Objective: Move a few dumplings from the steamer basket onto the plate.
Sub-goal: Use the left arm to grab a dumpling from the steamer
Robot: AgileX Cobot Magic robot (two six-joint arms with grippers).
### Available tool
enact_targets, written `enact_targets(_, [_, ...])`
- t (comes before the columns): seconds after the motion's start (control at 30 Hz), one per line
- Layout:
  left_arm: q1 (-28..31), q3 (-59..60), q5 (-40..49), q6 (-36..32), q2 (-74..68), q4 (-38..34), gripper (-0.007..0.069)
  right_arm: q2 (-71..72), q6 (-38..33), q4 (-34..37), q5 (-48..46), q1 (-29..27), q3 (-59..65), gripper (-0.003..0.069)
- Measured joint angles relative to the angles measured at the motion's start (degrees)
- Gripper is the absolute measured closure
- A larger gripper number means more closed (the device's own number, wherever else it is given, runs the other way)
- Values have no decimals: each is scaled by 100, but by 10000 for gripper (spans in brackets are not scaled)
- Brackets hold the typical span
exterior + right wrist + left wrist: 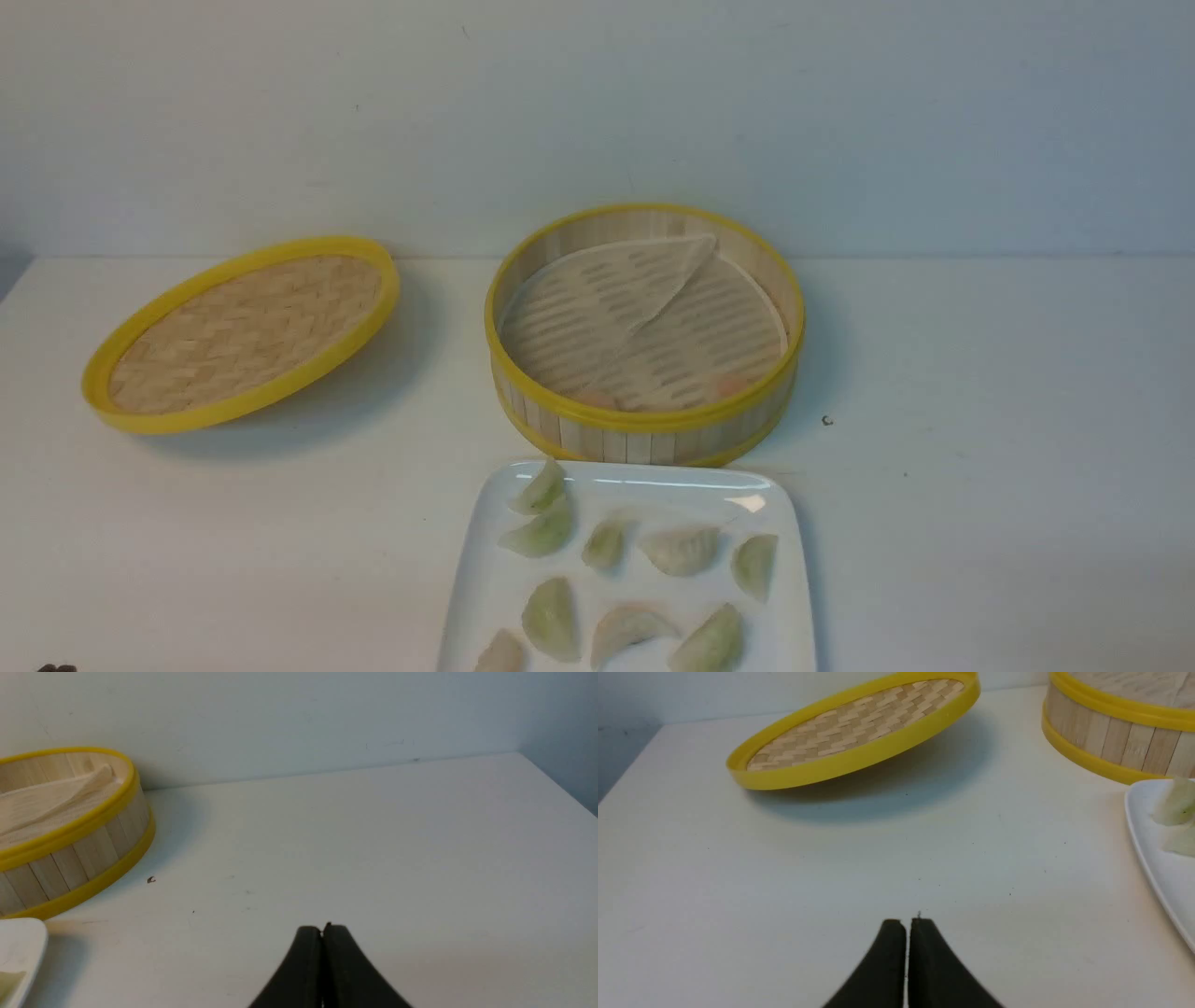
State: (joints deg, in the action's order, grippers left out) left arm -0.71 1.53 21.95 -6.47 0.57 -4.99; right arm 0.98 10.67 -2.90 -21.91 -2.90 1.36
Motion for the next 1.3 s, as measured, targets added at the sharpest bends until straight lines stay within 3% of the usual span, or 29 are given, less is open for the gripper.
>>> enact_targets(1.0, [0, 5, -50, -40, 0, 64, 631, 0, 0, 0, 0, 0, 0, 673])
enact_targets(1.3, [0, 17, -1942, 829, 0, -1052, 631, 0, 0, 0, 0, 0, 0, 673])
